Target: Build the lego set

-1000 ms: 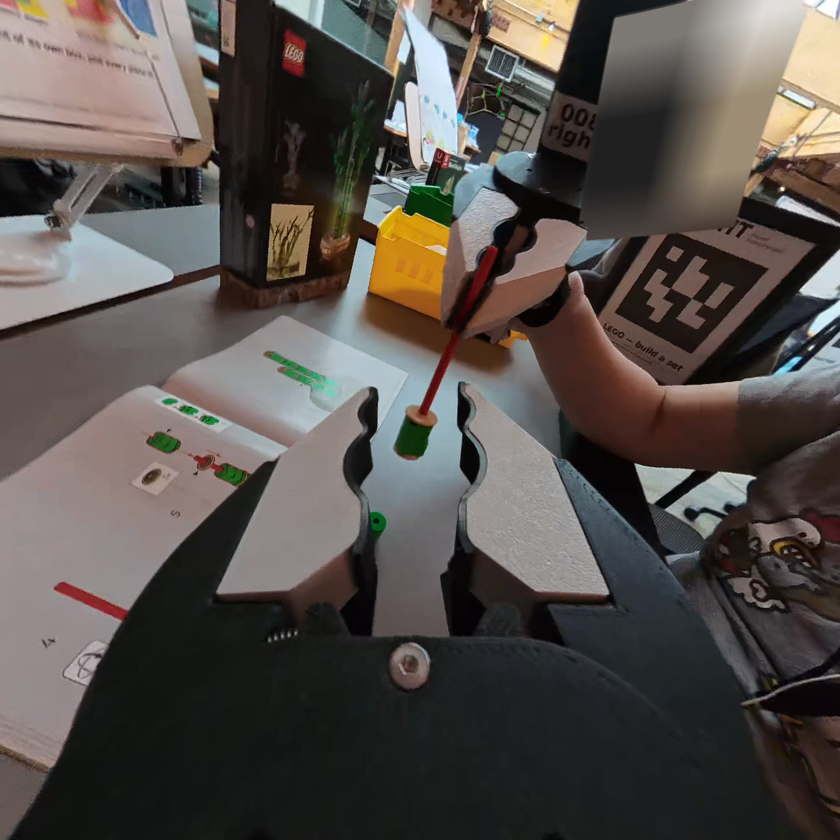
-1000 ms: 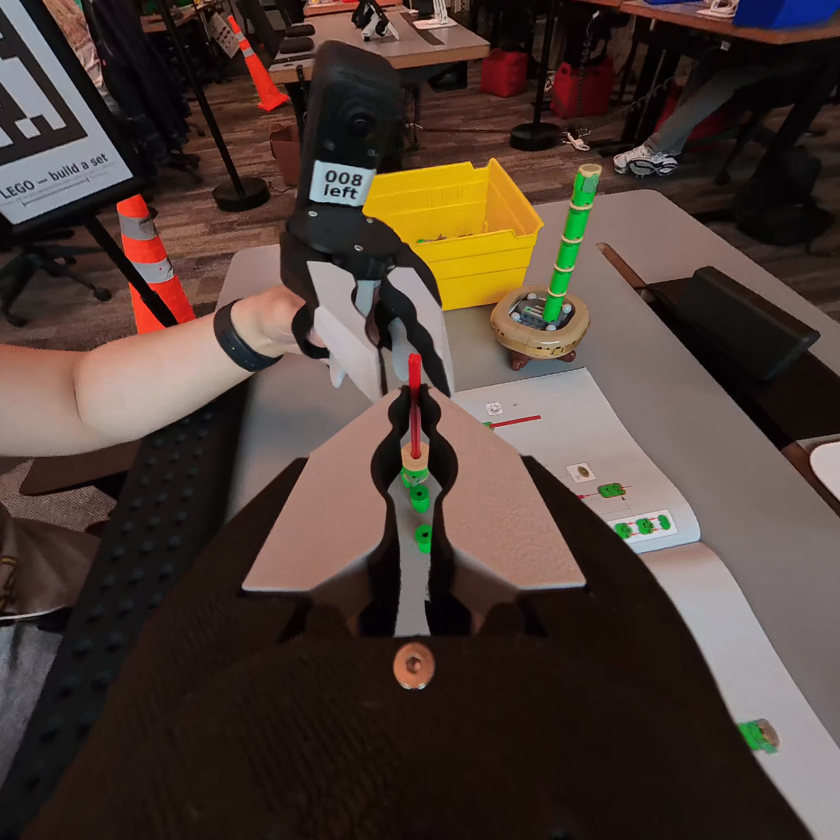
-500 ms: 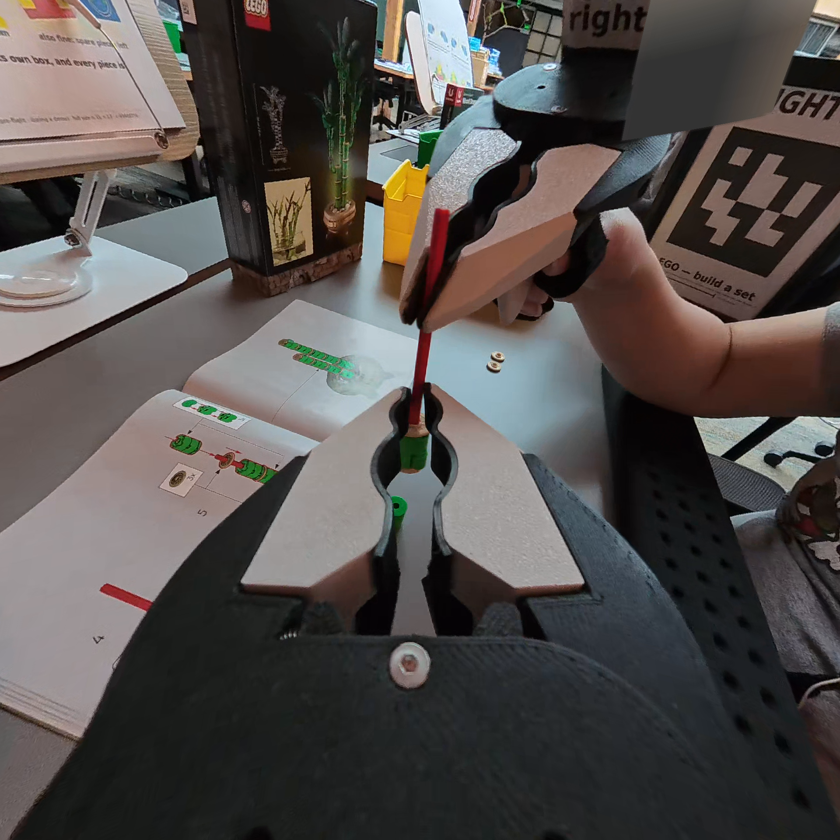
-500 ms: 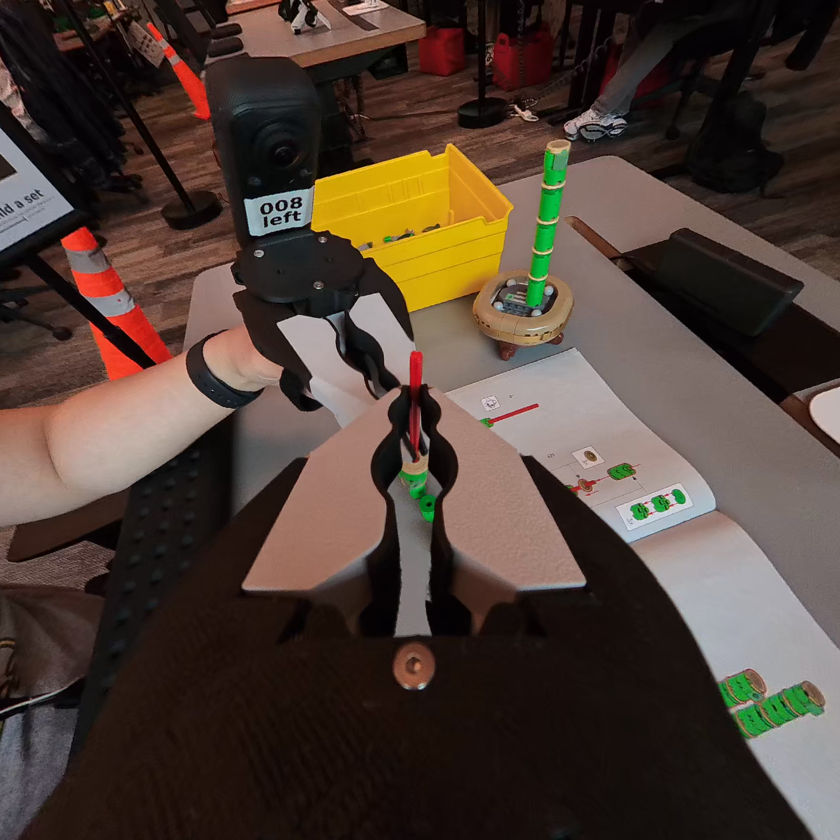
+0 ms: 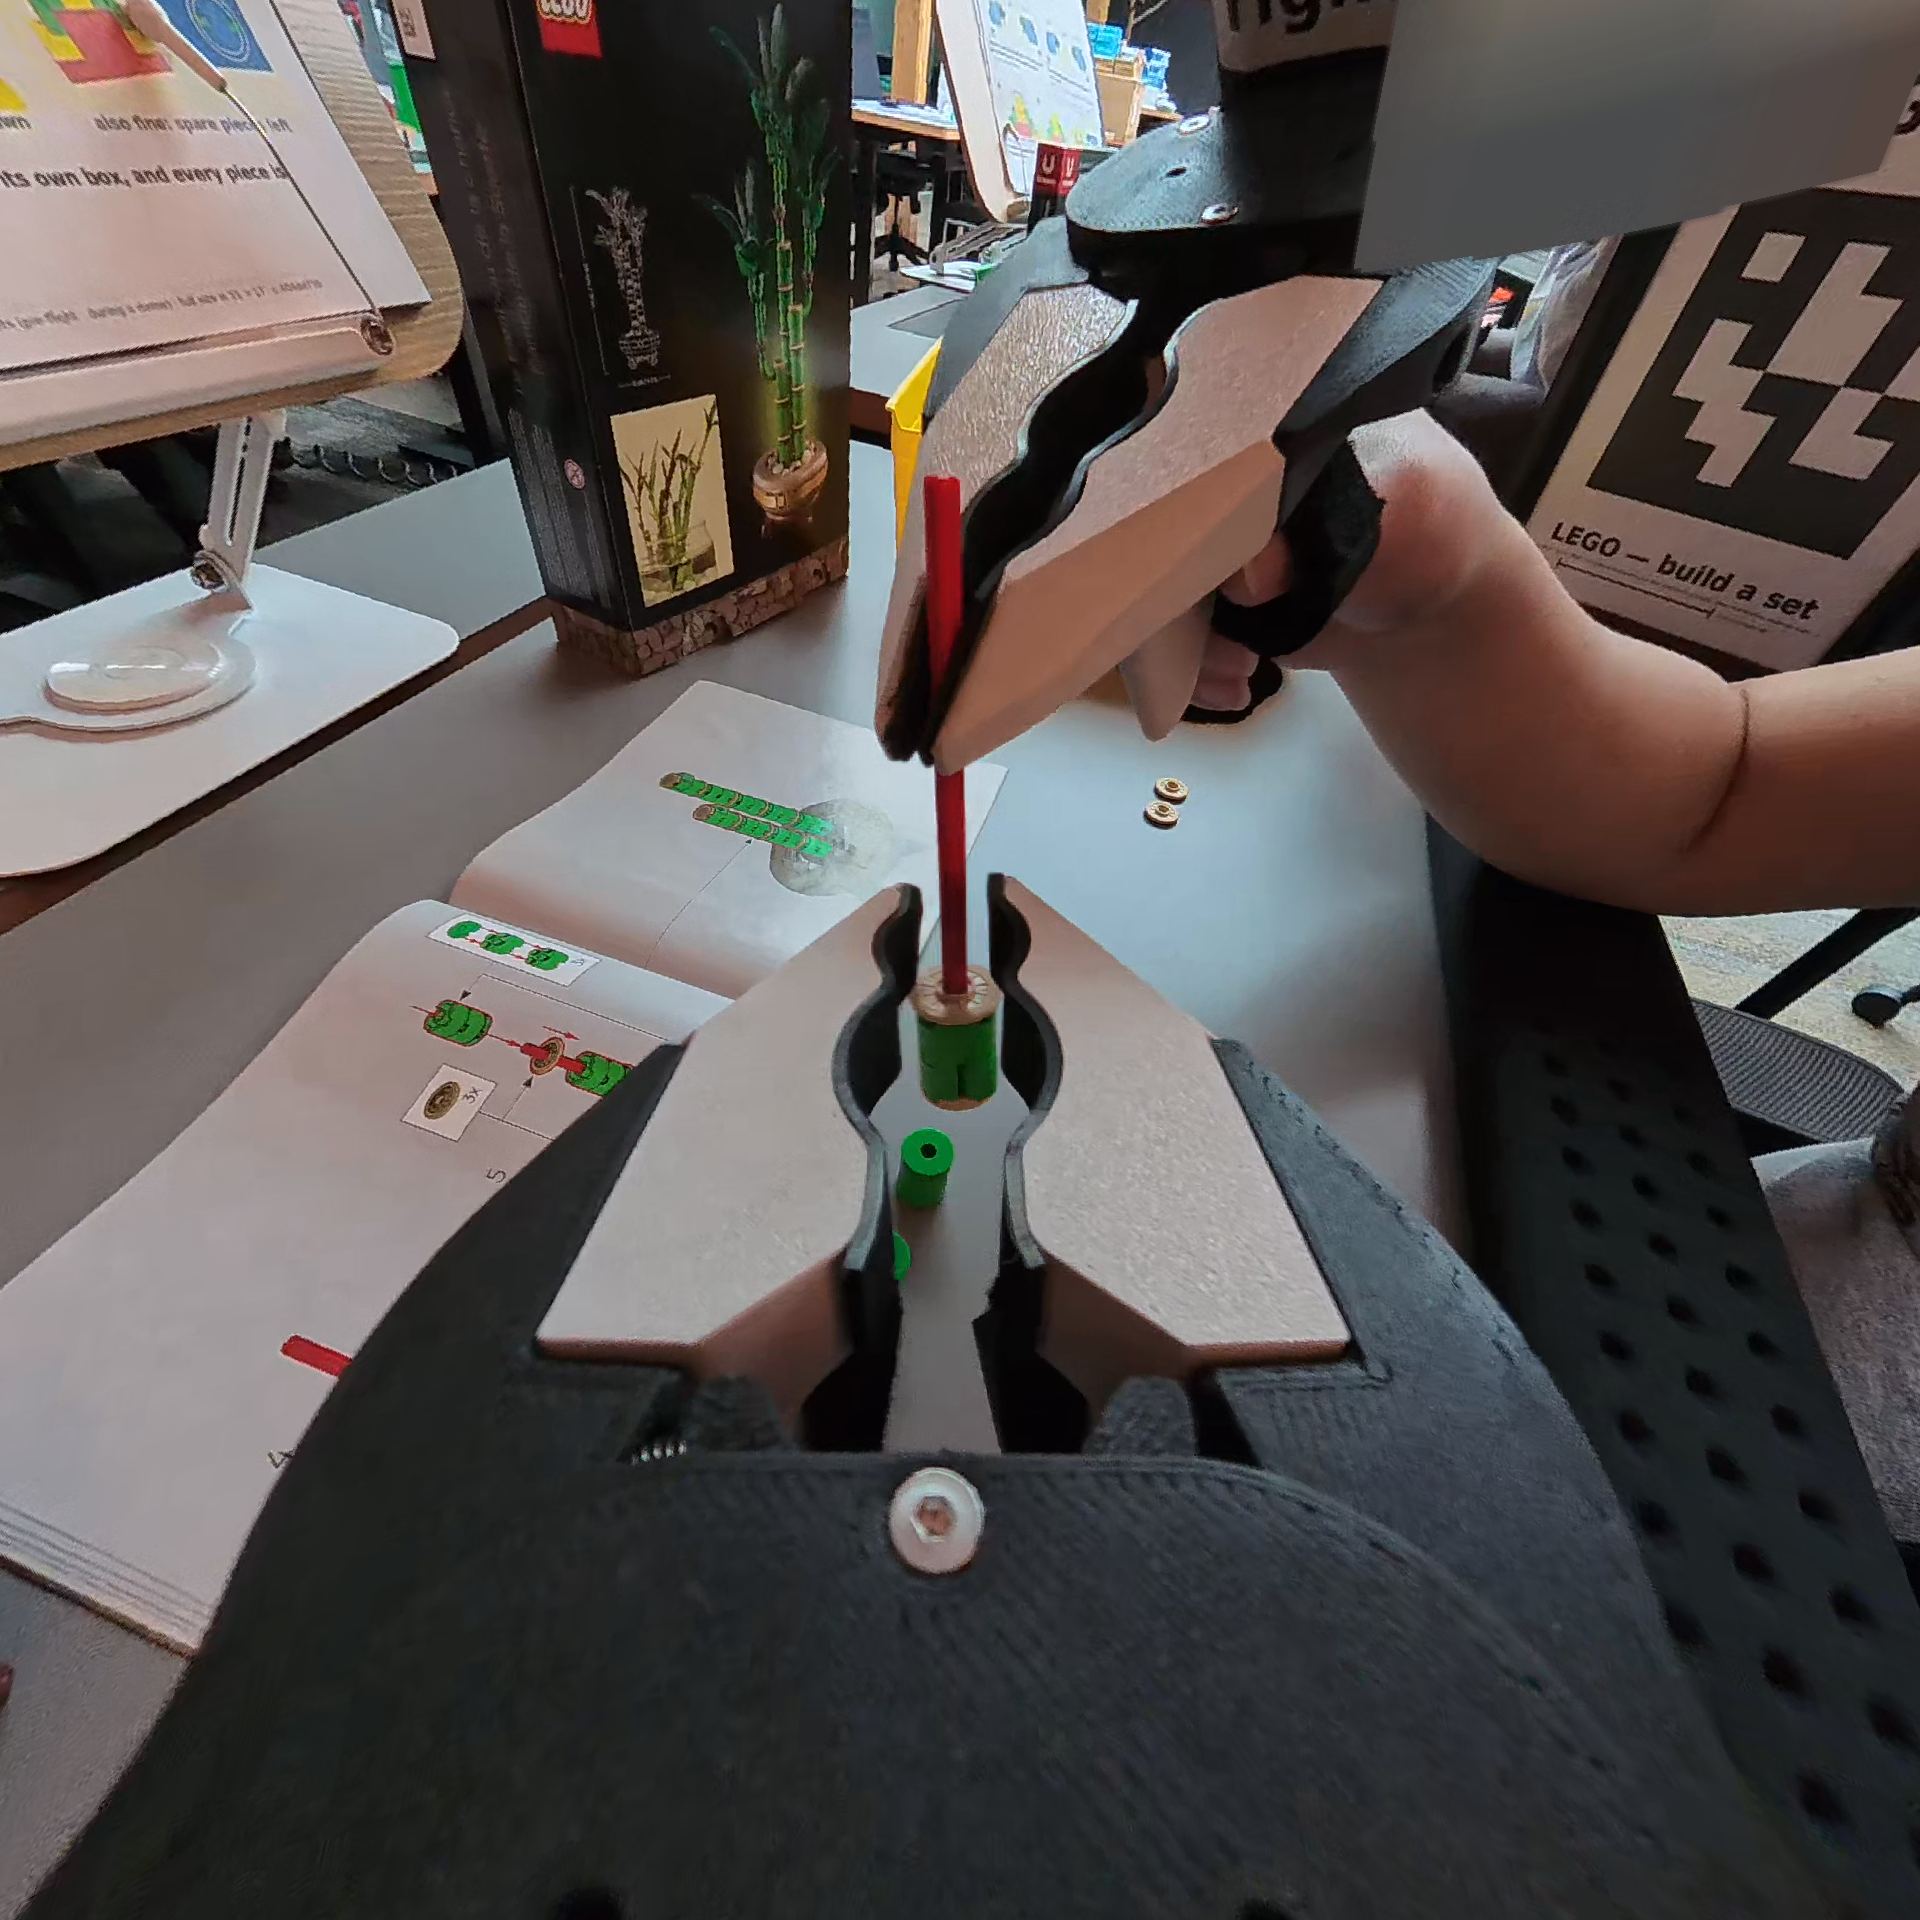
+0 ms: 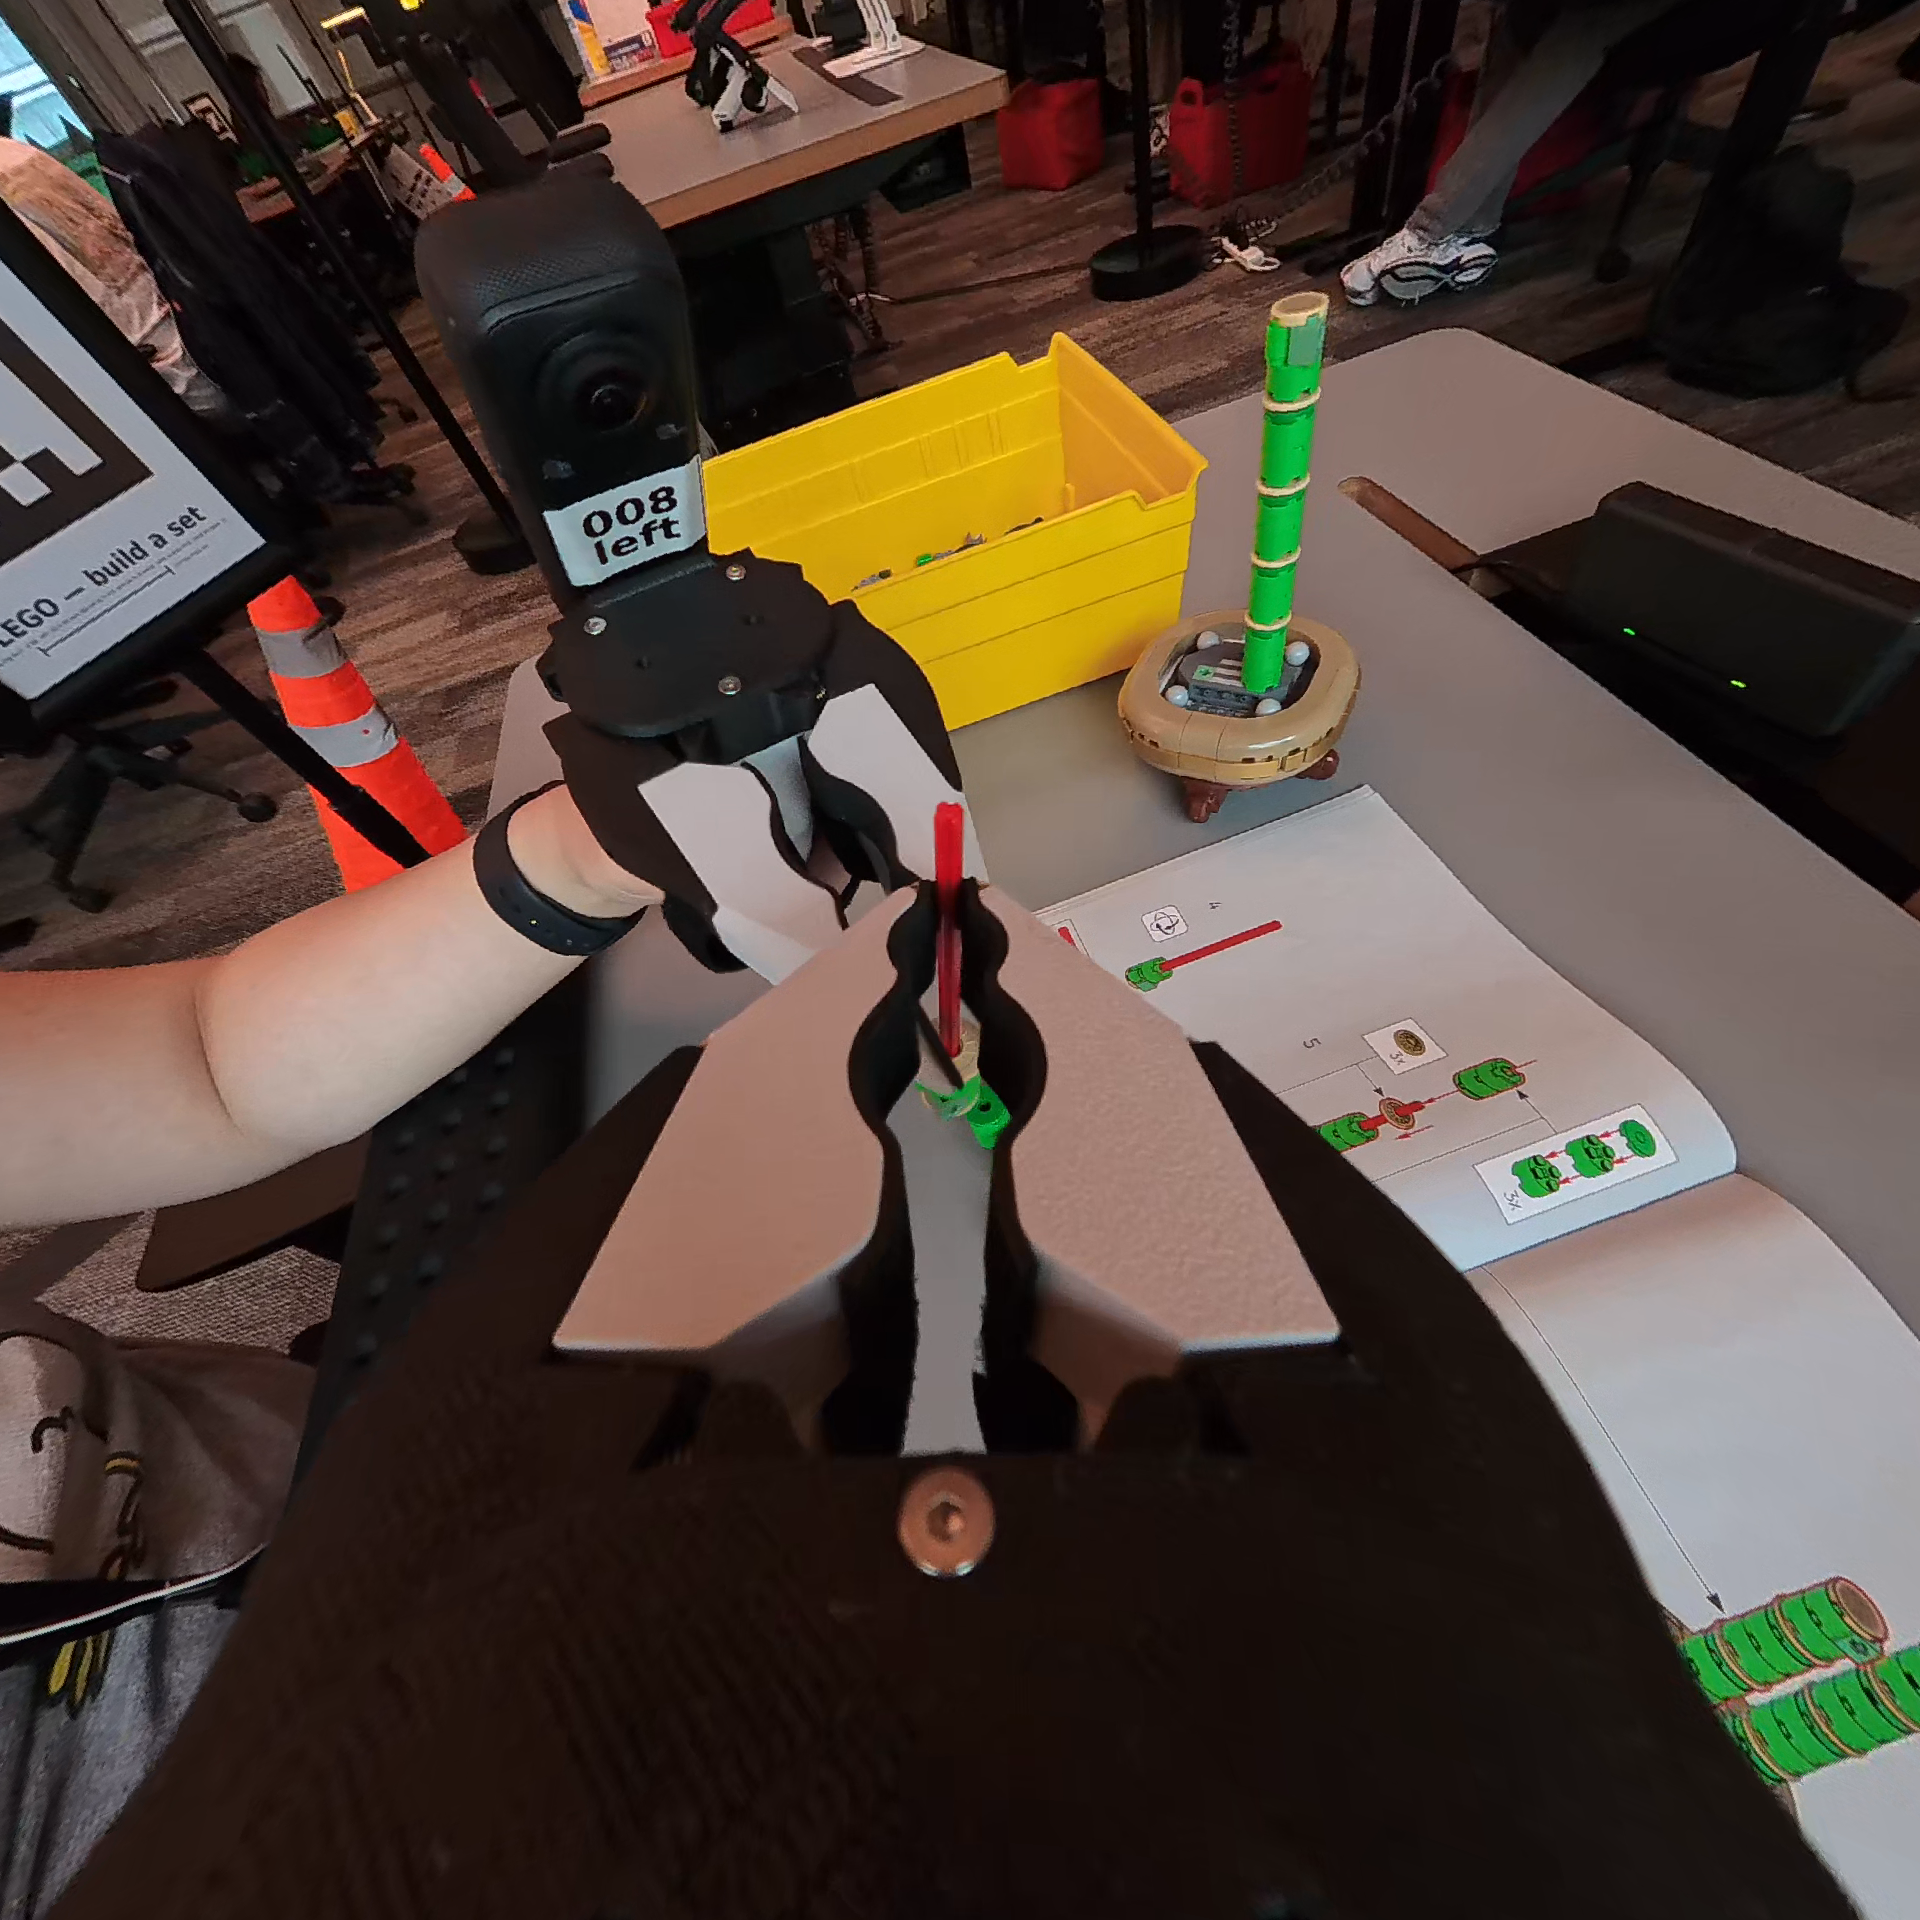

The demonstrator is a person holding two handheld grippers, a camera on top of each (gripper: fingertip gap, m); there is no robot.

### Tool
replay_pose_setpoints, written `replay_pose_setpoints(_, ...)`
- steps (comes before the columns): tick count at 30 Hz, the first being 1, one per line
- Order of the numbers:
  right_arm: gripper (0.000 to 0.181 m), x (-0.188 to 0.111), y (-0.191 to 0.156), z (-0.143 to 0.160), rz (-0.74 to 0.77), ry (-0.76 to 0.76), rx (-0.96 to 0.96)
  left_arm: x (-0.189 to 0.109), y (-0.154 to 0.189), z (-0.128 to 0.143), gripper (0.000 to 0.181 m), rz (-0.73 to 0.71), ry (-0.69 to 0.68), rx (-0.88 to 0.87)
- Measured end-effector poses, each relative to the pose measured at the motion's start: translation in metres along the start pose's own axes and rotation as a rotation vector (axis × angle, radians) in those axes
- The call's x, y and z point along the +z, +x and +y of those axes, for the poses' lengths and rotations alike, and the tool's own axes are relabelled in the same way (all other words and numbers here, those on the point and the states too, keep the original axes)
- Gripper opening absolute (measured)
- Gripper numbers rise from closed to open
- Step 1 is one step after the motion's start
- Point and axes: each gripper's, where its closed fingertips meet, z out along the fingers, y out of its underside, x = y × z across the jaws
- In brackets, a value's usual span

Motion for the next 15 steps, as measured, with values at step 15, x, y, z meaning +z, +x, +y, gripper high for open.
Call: replay_pose_setpoints(15,0.002,0.0002,0.0023,0.0002,0.011,0.004,-0.017,0.0044,-0.0002,0.0093,0.002,0.016,-0.045,-0.023)
